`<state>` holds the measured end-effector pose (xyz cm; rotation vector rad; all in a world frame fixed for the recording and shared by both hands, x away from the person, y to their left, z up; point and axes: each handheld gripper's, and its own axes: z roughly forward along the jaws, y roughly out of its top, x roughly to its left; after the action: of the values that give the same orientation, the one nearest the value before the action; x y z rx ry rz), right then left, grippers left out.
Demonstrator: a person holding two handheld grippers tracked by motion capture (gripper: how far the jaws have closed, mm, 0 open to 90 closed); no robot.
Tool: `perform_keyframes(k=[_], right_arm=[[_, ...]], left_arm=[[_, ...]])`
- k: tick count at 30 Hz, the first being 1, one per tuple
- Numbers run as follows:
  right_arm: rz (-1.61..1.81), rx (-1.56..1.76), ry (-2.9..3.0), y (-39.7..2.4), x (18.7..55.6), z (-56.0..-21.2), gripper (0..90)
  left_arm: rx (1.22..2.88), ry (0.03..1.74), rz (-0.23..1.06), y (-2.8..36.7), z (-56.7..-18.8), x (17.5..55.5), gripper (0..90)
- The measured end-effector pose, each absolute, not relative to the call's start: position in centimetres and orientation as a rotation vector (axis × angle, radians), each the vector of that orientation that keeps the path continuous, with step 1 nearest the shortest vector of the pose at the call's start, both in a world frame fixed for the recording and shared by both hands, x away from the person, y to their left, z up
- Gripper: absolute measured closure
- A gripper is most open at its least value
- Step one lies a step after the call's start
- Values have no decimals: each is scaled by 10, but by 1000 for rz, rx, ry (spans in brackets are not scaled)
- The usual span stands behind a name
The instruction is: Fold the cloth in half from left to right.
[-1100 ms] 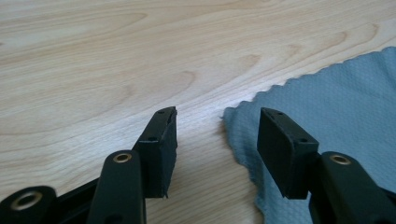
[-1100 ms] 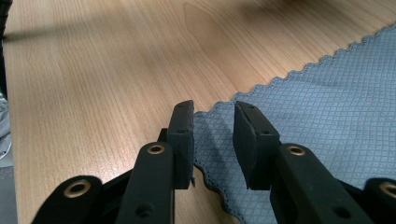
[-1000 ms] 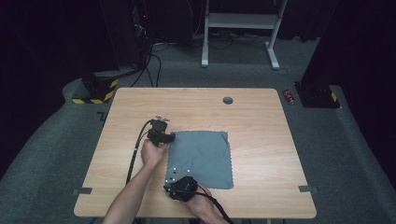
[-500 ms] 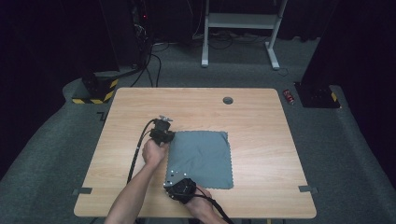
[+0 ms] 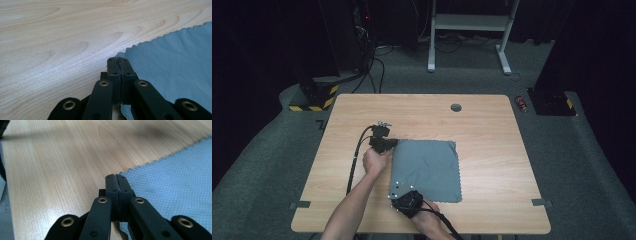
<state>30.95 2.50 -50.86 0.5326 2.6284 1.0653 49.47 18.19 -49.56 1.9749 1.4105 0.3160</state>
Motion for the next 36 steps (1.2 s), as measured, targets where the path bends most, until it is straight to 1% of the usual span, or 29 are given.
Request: perform_keyframes(k=[8,21,26,30,34,36], right_arm=[[1091,513,2622,29,307,-499,897],[1217,483,2616,41,304,-483,897],[1237,517,2610,32,304,-482,897],[1242,586,2603,19,306,-488,896],[1229,653,2575,-3,308,-493,897],[1226,669,2570,-7,308,-494,896]], left_arm=[[1960,1403,307,192,-488,492,889],[1968,1376,355,217,-467,480,889],[1979,1364,354,211,-469,480,888],[1988,1362,327,198,-477,484,887],[1980,1361,289,185,-483,488,887],[2006,1344,291,178,-483,490,887]])
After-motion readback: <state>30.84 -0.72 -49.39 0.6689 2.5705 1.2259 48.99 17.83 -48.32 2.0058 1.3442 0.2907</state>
